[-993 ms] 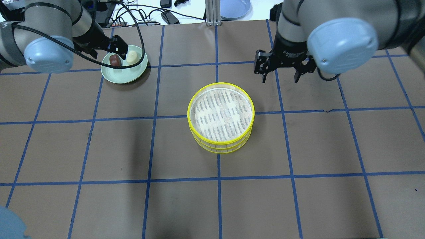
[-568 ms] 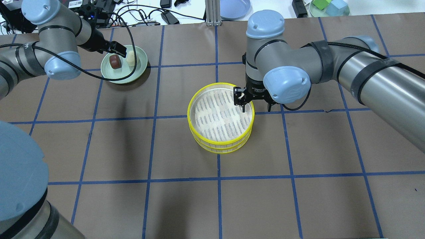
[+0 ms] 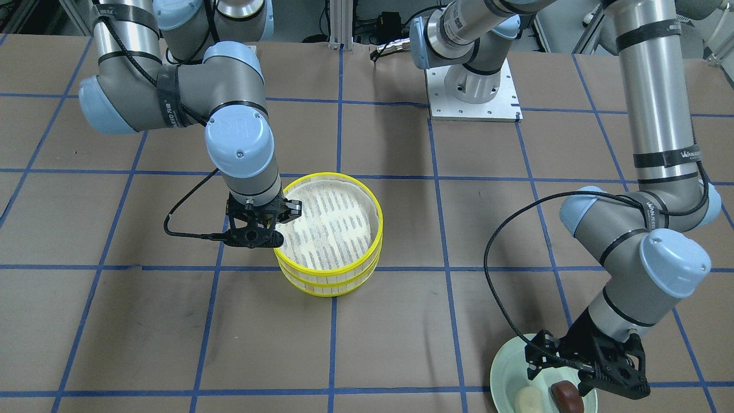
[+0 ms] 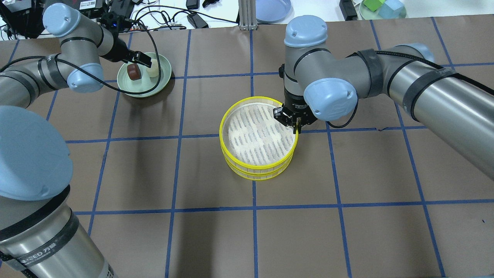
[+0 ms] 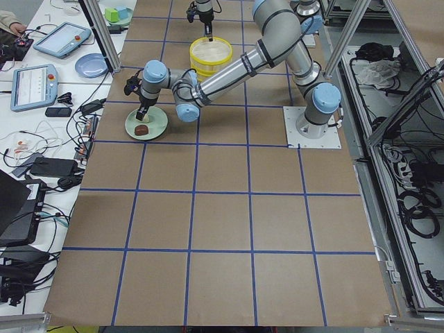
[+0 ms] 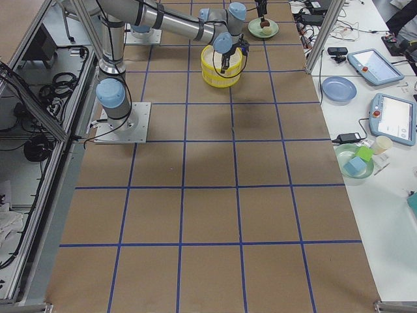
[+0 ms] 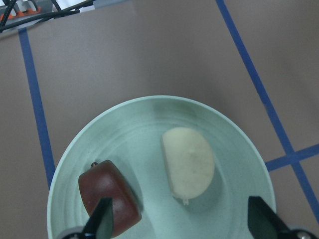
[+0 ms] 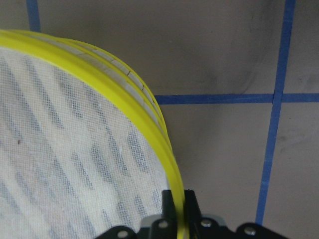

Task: Place buns in different layers of steamer
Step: 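Lift the top steamer tier with the right gripper while left lowers to plate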

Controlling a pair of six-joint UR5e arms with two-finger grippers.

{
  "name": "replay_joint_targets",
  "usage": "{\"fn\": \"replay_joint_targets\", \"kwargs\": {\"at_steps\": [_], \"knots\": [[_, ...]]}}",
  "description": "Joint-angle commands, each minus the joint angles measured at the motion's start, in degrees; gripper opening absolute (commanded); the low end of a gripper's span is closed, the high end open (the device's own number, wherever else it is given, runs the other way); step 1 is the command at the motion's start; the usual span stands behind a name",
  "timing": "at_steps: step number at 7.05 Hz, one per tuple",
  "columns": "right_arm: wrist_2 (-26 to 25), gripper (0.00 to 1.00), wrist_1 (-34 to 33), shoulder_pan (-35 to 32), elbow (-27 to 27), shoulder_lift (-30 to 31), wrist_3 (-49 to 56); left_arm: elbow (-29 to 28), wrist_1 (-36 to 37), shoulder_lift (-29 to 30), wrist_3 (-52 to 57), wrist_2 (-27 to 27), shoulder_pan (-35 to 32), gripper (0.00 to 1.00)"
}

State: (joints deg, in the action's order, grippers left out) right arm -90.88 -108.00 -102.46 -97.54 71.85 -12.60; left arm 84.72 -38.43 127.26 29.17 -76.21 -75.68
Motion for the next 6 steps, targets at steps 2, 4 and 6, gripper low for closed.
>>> {"fn": "replay_joint_targets", "kwargs": {"at_steps": [2,4,6], "knots": [[-0.87,0.00,3.64,2.34,5.31,1.26,0.73,-0.60,0.72,3.60,-0.25,0.53,-0.17,0.94],[-0.97,0.00,9.45,8.99,6.13,4.06,9.04,-0.96,0.46,2.83,-1.13,0.45,-0.78,0.94],[-3.23,0.00,14.04,17.95,6.13,7.23,21.96,-2.10,0.20,2.64,-1.48,0.36,-1.67,0.95]]}}
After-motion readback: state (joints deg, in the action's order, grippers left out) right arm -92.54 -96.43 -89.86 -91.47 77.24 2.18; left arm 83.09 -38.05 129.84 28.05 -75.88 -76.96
